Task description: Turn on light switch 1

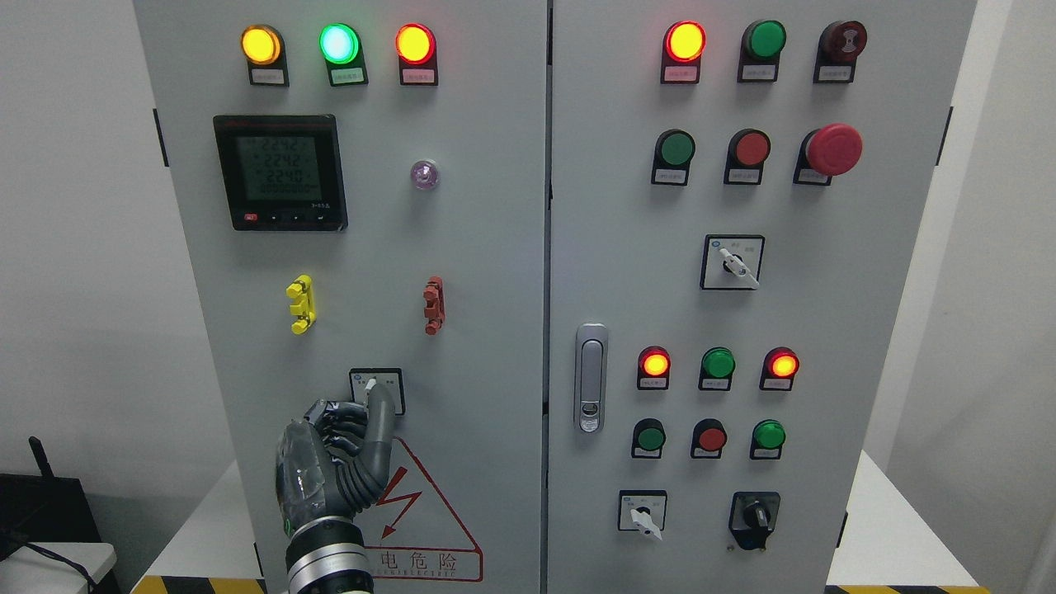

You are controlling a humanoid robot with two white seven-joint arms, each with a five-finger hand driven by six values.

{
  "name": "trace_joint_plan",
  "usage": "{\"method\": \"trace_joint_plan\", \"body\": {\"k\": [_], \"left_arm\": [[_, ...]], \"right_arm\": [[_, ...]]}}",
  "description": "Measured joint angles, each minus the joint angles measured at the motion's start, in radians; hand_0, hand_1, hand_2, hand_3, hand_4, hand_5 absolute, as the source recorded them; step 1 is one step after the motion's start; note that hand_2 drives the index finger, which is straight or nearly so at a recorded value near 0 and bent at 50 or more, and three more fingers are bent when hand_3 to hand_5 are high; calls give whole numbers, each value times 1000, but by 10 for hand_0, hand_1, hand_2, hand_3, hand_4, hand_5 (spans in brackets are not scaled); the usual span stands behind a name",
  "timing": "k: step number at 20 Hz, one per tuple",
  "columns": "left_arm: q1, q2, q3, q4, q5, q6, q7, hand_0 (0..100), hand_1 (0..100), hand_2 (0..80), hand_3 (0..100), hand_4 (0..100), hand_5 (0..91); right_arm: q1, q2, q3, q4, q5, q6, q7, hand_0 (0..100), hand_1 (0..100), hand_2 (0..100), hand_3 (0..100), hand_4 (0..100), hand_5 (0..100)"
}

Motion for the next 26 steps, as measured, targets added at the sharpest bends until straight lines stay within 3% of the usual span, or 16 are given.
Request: {"method": "trace_joint_plan", "body": {"k": [20,26], "left_arm": [[0,0,-5,0,2,0,-8,492,201,565,782,846,812],[-1,0,-5,1,2,-1,-8,496,215,566,783,846,816]], "right_arm": [[0,0,0,0,0,0,4,120,389,0,0,0,0],[0,0,0,0,0,0,3,120,389,0,0,0,0]]}}
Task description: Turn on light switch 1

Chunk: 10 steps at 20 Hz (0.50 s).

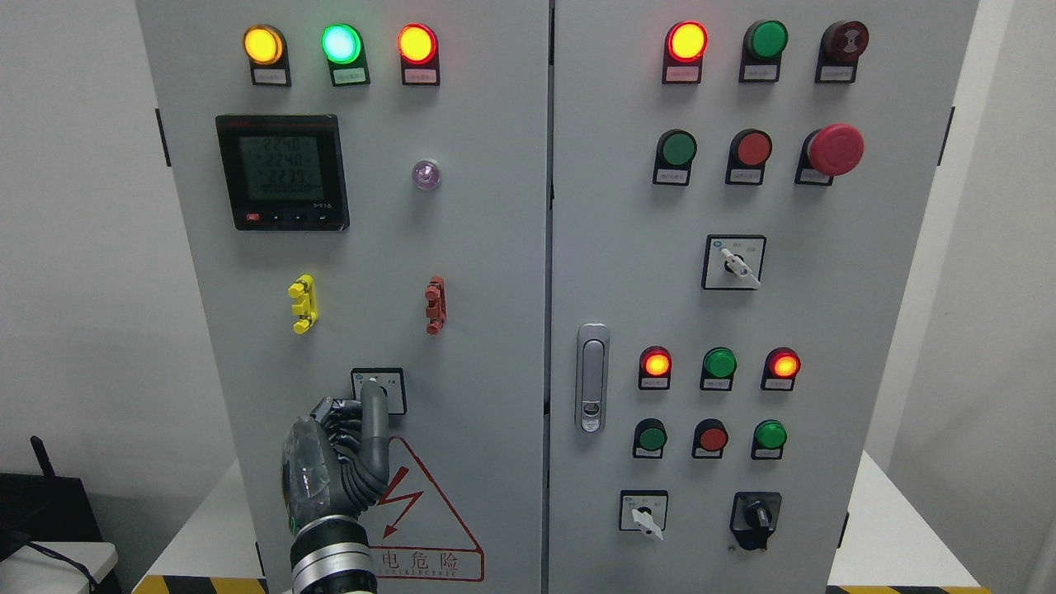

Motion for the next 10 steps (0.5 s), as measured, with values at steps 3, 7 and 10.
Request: {"method": "trace_joint_plan", "body": {"k": [3,7,10], "left_arm": [[0,0,-1,0,0,0,-4,493,227,566,784,846,817],[0,0,-2,0,-1,0,-6,489,241,566,785,847,818],[0,0,-3,1,-1,-1,-7,487,251,569,786,848,819]], "right_arm": [[0,0,0,0,0,0,-1,120,389,0,0,0,0],[0,0,0,0,0,0,-3,120,389,0,0,0,0],[0,0,0,0,0,0,-3,120,389,0,0,0,0]]}}
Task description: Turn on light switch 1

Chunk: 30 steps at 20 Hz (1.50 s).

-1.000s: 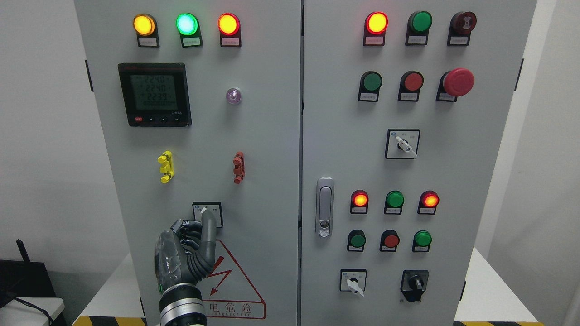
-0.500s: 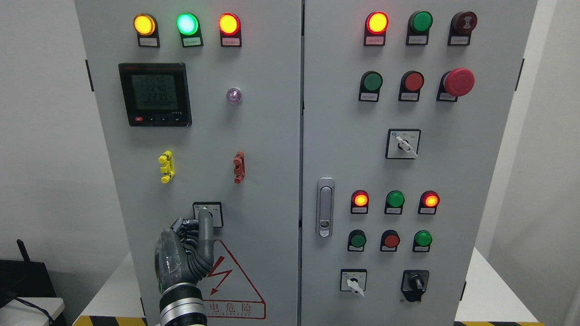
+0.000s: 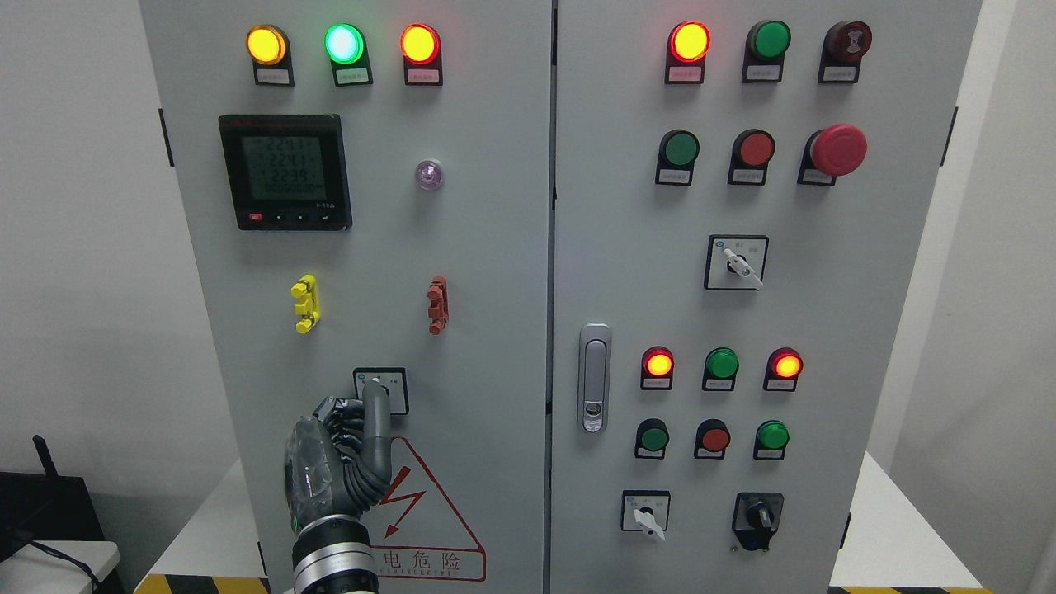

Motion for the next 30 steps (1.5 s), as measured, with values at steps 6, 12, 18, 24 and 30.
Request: {"method": "trace_joint_plan", "body": {"k": [6,12,18,24,30], "left_arm": [[0,0,-1,0,-1,-4,-10,520,267,571,789,852,820],[0,0,-3,0,-2,0,-15,569,252,572,792,855,822],[0,0,-4,1,-2,2,-17,598,219,573,796,857,827],[0,0,-4,2,-1,2,-19,638,110,572,796,858,828],[-1,1,-5,3,1,4,-24,667,28,564,794,860,829]], "right_arm": [[0,0,0,0,0,0,0,120,389,0,0,0,0],[0,0,0,0,0,0,0,120,389,0,0,0,0],[0,0,0,0,0,0,0,120,389,0,0,0,0],[0,0,0,0,0,0,0,120,389,0,0,0,0],[0,0,0,0,0,0,0,120,389,0,0,0,0]]}}
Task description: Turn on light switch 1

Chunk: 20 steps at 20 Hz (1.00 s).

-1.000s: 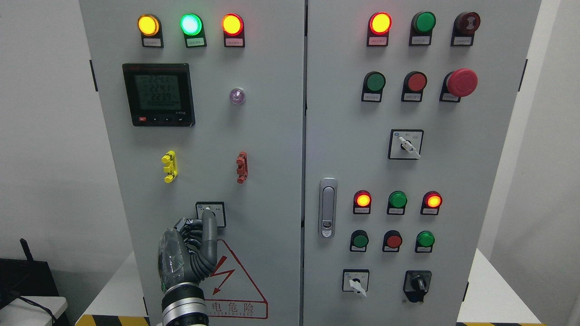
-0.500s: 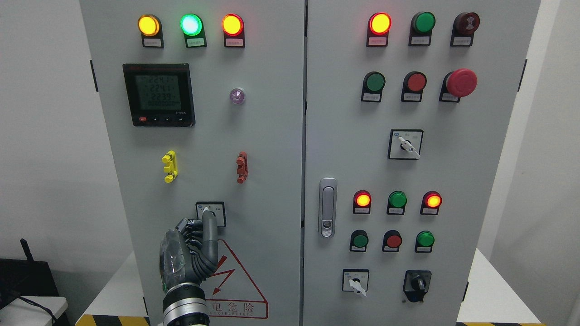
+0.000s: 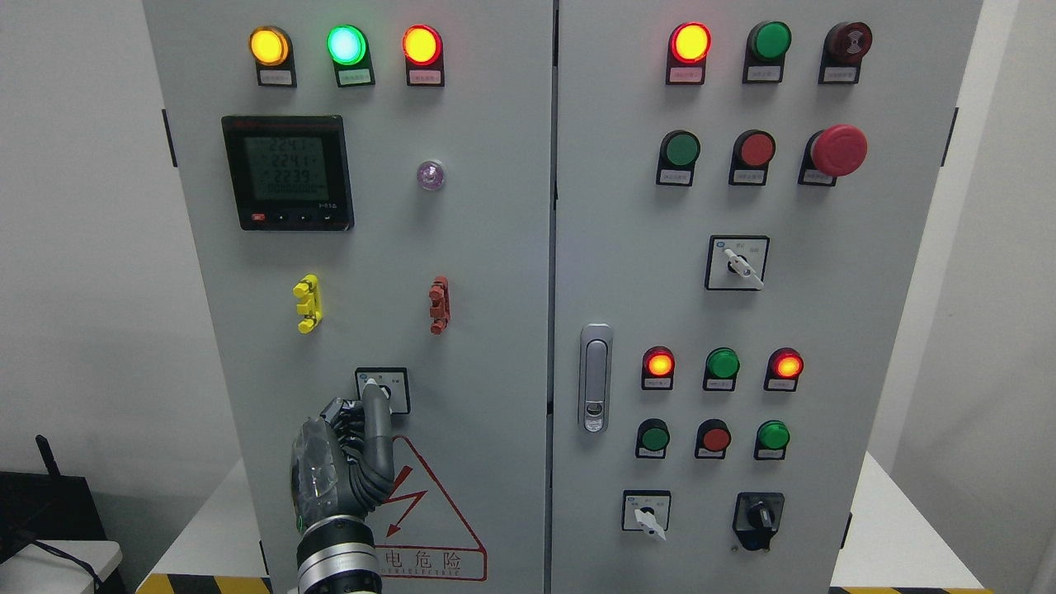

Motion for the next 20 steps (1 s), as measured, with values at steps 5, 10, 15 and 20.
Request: {"method": "trace_joint_plan", "body": {"k": [5,10,15,20], "left_arm": [[0,0,0,0,1,-6,9,682,0,562,795,863,831],[0,0,1,0,2,-9,10,683,0,562,803,865,833],[1,0,1,0,3,-12,10,606,0,561,807,866,834],[2,0,2,0,4,-14,11,320,0,559,807,865,834]], "right_arm": [[0,0,0,0,0,0,0,120,389,0,0,0,0],[0,0,0,0,0,0,-3,120,389,0,0,0,0],[0,0,0,0,0,0,-5,120,389,0,0,0,0],[0,0,0,0,0,0,-1,120,389,0,0,0,0]]}}
